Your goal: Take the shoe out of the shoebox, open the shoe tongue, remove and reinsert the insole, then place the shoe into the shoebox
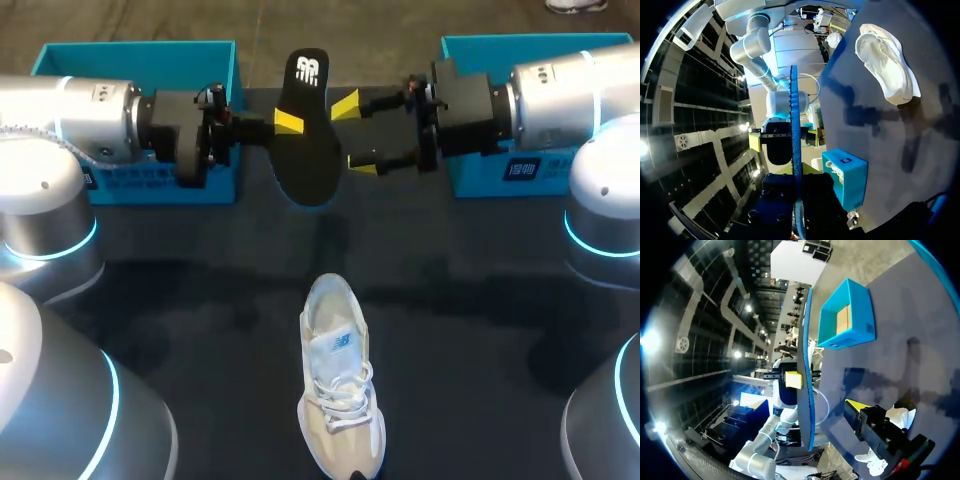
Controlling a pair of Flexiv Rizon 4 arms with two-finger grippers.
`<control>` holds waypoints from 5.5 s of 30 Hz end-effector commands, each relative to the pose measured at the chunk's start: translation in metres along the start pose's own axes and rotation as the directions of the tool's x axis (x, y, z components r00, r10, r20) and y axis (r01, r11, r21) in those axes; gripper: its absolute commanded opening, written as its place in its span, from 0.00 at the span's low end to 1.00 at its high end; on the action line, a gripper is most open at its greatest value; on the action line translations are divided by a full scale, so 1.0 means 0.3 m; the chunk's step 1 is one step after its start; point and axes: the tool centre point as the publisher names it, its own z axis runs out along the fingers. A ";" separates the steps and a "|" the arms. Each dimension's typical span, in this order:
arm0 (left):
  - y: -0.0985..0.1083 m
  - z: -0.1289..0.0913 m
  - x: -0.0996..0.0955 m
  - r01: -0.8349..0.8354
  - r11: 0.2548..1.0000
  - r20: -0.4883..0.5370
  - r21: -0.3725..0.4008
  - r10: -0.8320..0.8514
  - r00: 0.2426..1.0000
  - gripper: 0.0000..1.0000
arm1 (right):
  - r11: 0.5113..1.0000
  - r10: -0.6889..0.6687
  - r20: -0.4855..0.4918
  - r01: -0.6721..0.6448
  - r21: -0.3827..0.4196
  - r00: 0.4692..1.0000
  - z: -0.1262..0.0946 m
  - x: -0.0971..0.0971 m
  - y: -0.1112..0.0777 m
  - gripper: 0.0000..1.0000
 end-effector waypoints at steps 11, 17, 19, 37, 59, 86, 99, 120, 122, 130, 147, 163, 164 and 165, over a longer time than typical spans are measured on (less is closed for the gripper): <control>0.005 0.011 -0.003 -0.009 1.000 0.007 0.000 0.009 1.000 0.00 | 0.998 -0.040 0.022 0.039 0.057 0.999 0.070 0.010 -0.005 1.00; 0.001 0.026 -0.007 -0.010 1.000 0.011 0.015 0.010 1.000 0.00 | 0.994 -0.069 0.049 0.065 0.088 0.996 0.095 -0.003 -0.011 1.00; -0.002 0.029 -0.005 -0.008 1.000 0.011 0.017 0.008 1.000 0.00 | 0.992 -0.089 0.041 0.085 0.093 0.995 0.099 -0.004 -0.013 1.00; -0.015 0.021 -0.001 -0.004 1.000 0.013 -0.007 0.004 1.000 0.00 | 0.989 -0.132 0.035 0.130 0.071 0.991 0.089 -0.006 -0.034 0.50; -0.043 0.026 -0.015 -0.034 0.999 0.022 -0.026 0.035 0.999 0.00 | 0.990 -0.114 0.036 0.110 0.087 0.993 0.113 -0.015 -0.059 0.36; -0.037 0.052 -0.010 -0.040 0.999 0.017 -0.032 0.041 0.999 0.00 | 0.990 -0.105 0.028 0.102 0.094 0.994 0.106 -0.029 -0.062 0.28; -0.035 0.061 -0.006 -0.043 0.999 0.014 -0.027 0.043 0.999 0.00 | 0.991 -0.105 0.023 0.102 0.090 0.994 0.099 -0.030 -0.063 0.00; -0.096 -0.071 0.011 -0.002 0.999 -0.123 -0.044 -0.004 0.992 1.00 | 0.968 -0.249 0.002 0.248 0.019 0.969 0.059 -0.043 -0.068 0.00; -0.101 -0.095 0.028 0.023 0.999 -0.161 -0.044 -0.030 0.987 1.00 | 0.962 -0.274 0.006 0.273 0.024 0.962 0.058 -0.046 -0.072 0.00; -0.111 -0.140 0.064 0.131 0.991 -0.237 -0.041 -0.137 0.962 1.00 | 0.943 -0.321 -0.012 0.321 0.084 0.947 0.075 -0.070 -0.088 0.00; -0.108 -0.153 0.057 0.259 0.954 -0.290 -0.153 -0.293 0.911 1.00 | 0.929 -0.355 -0.025 0.355 0.101 0.935 0.081 -0.089 -0.085 0.00; -0.204 -0.265 0.206 0.536 0.682 -0.424 -0.498 -0.731 0.535 1.00 | 0.869 -0.489 -0.016 0.488 0.080 0.872 0.070 -0.206 -0.113 0.00; -0.212 -0.269 0.217 0.540 0.670 -0.428 -0.510 -0.742 0.516 1.00 | 0.863 -0.499 -0.021 0.499 0.076 0.866 0.070 -0.212 -0.118 0.00; -0.220 -0.269 0.224 0.541 0.664 -0.433 -0.515 -0.747 0.504 1.00 | 0.862 -0.502 -0.019 0.501 0.073 0.865 0.069 -0.216 -0.121 0.00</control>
